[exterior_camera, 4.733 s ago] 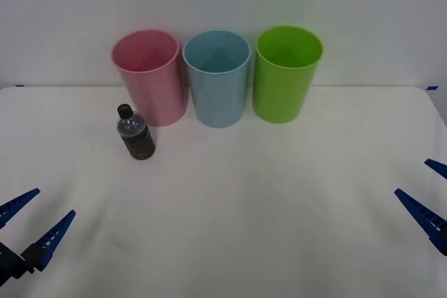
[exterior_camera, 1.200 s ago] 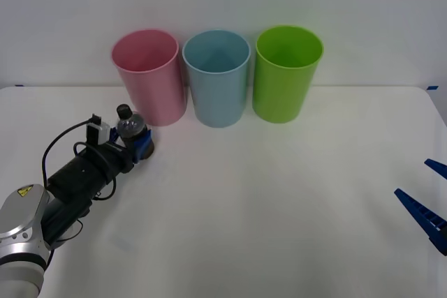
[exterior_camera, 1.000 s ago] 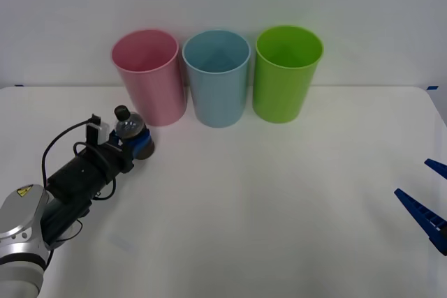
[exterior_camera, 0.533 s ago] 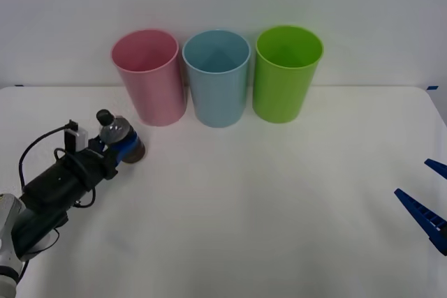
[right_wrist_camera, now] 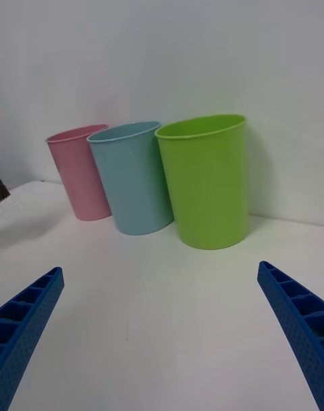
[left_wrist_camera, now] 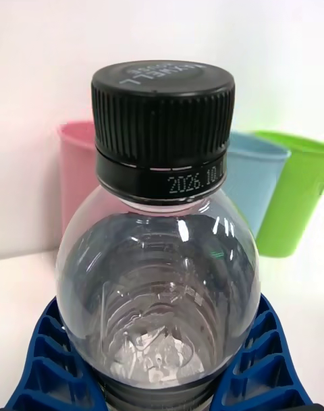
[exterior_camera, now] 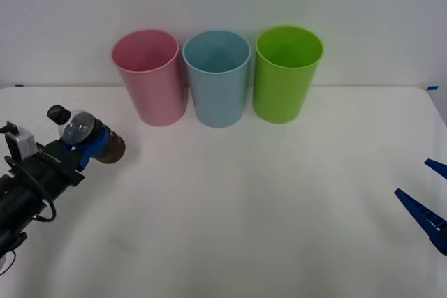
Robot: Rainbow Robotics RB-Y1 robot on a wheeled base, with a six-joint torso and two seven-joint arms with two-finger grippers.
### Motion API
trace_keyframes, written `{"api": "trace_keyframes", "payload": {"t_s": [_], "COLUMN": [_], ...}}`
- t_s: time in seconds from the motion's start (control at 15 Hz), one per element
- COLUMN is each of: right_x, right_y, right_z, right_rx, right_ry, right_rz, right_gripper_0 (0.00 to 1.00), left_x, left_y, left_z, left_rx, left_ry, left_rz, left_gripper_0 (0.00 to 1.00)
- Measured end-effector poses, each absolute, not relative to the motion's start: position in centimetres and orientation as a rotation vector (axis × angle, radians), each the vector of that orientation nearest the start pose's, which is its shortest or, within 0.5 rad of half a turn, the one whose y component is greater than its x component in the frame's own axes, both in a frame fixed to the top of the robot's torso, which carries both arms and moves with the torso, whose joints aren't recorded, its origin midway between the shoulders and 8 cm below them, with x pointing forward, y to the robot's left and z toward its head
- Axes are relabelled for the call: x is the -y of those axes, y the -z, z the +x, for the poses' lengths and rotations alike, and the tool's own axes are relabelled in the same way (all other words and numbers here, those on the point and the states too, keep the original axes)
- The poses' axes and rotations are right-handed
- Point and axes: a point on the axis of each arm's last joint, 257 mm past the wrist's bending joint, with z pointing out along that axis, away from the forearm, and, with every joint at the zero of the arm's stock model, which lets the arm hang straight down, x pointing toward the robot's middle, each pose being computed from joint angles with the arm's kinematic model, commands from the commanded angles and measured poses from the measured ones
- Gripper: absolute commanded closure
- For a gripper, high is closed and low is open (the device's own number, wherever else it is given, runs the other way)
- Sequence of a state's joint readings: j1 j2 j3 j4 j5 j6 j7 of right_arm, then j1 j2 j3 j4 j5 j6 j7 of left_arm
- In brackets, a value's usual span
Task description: Grasp the object on the table and drop it into the matching bin: aluminum can to the light blue bin, PET bottle to the pink bin.
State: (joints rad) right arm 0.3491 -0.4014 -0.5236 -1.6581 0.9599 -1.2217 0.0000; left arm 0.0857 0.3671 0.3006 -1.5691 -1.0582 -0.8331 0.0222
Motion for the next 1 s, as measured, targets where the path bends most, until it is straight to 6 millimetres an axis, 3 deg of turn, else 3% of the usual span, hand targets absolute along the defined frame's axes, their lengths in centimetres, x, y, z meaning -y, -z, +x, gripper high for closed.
{"api": "trace_keyframes", "payload": {"t_s": [0.47,0.8,1.0], "right_x": [33.0,33.0,33.0], "right_y": [16.9,16.9,16.9], "right_z": [34.2,34.2,34.2], "right_rx": [-1.441,-1.441,-1.441], "right_ry": [-0.567,-0.567,-0.567], "right_rz": [-0.465,-0.465,-0.465], "right_gripper_0": [0.0,0.0,0.0], "left_x": [-29.7,-30.4,-29.6], "left_y": [6.7,1.0,-1.0], "left_z": [44.9,47.2,49.8], "left_rx": [-1.315,-1.262,-1.258], "left_ry": [0.6,0.544,0.524], "left_rz": [0.248,0.272,0.321], "left_gripper_0": [1.0,1.0,1.0]}}
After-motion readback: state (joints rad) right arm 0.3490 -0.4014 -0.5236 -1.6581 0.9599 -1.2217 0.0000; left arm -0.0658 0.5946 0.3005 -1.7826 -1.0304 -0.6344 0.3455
